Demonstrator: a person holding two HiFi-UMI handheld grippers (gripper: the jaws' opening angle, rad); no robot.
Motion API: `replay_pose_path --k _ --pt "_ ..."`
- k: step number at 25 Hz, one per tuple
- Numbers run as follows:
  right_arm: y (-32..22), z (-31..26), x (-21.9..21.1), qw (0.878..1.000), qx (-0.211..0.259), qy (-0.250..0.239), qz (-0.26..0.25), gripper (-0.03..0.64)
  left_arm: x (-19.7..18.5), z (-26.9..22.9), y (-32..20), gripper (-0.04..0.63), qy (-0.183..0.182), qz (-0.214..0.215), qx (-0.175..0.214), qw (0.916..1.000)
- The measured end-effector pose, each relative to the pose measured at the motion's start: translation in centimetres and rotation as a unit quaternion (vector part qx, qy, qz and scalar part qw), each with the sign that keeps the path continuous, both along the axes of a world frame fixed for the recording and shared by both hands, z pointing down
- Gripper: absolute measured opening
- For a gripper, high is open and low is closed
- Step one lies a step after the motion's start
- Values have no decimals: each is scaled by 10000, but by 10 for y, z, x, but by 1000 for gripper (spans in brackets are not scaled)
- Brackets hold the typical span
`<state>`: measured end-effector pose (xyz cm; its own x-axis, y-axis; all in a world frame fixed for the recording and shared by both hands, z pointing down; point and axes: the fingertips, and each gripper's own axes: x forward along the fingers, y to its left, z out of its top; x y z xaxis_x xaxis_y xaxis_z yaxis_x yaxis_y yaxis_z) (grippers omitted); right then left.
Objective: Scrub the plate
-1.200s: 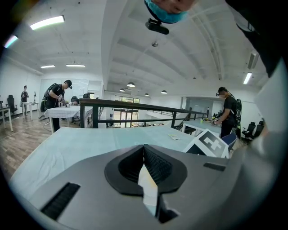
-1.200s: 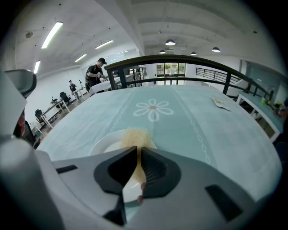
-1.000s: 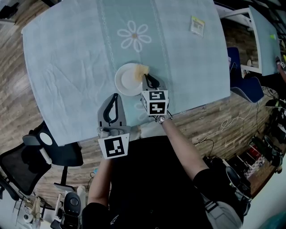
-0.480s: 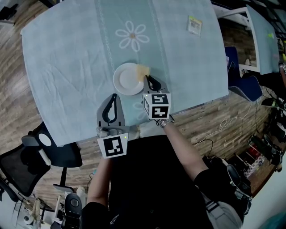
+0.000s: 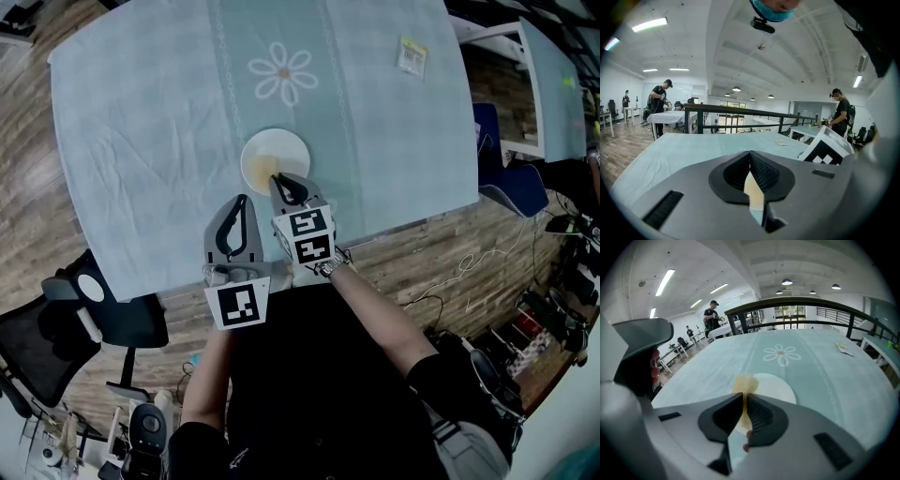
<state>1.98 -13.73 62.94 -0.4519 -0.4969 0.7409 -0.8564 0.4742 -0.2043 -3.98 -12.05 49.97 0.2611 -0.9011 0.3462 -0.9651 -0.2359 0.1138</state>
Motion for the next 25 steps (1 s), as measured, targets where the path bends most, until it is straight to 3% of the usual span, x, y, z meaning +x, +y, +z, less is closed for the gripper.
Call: replay_pose_path --k 5,25 --pt "6 12 -10 9998 -174 55 -103 35 -6 0 3 14 -2 -79 -30 10000" --pt "-14 28 60 9970 -118 540 549 37 5 6 0 14 -22 111 -33 9999"
